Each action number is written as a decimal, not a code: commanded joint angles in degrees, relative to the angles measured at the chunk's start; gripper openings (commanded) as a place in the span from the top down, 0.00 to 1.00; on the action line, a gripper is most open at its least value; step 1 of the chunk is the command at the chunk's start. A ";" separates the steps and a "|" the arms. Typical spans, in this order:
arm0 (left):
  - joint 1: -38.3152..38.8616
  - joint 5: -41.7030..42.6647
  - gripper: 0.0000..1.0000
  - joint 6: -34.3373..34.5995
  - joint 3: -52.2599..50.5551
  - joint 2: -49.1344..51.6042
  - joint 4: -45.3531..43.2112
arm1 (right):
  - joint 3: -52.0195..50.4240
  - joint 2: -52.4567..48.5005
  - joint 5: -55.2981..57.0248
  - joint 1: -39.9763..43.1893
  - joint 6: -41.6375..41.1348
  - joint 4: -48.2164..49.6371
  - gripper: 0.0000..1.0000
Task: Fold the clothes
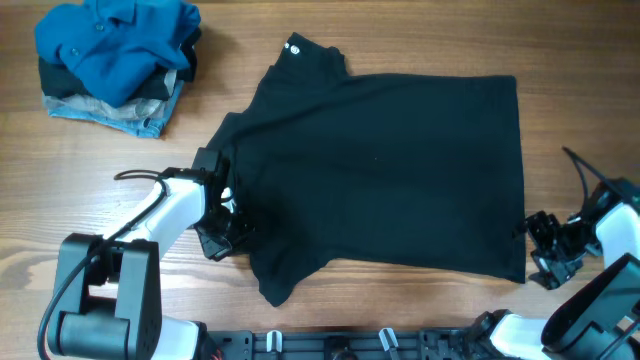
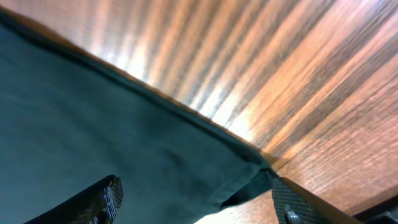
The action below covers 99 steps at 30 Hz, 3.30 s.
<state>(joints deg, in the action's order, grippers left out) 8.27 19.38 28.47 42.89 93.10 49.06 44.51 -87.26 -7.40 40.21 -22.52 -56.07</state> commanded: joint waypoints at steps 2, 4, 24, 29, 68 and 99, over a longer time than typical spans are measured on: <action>0.20 -0.76 0.89 -1.22 -0.28 0.63 0.17 | -5.09 -0.66 1.11 0.15 -3.26 3.74 0.19; 0.20 -0.74 0.84 -1.22 0.26 0.63 0.28 | -7.15 -0.66 1.05 0.15 -3.78 6.21 0.23; 2.91 8.87 0.75 -9.88 5.88 -3.91 11.13 | 1.84 -0.37 -4.50 0.15 0.09 0.02 0.96; 7.15 7.80 0.66 -9.73 5.79 -4.66 12.81 | 1.99 -0.37 -4.50 0.15 0.09 0.13 0.96; 12.46 15.67 0.96 7.54 -6.32 -5.70 10.01 | 1.99 -0.37 -5.11 0.15 3.15 1.40 0.95; -1.36 13.31 0.96 6.43 3.63 -8.09 -23.63 | 1.99 -0.39 -16.63 0.15 1.29 15.06 0.96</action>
<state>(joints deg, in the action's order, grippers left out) 7.16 32.58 35.81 45.63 85.91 29.43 45.52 -87.24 -23.16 40.53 -19.73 -42.22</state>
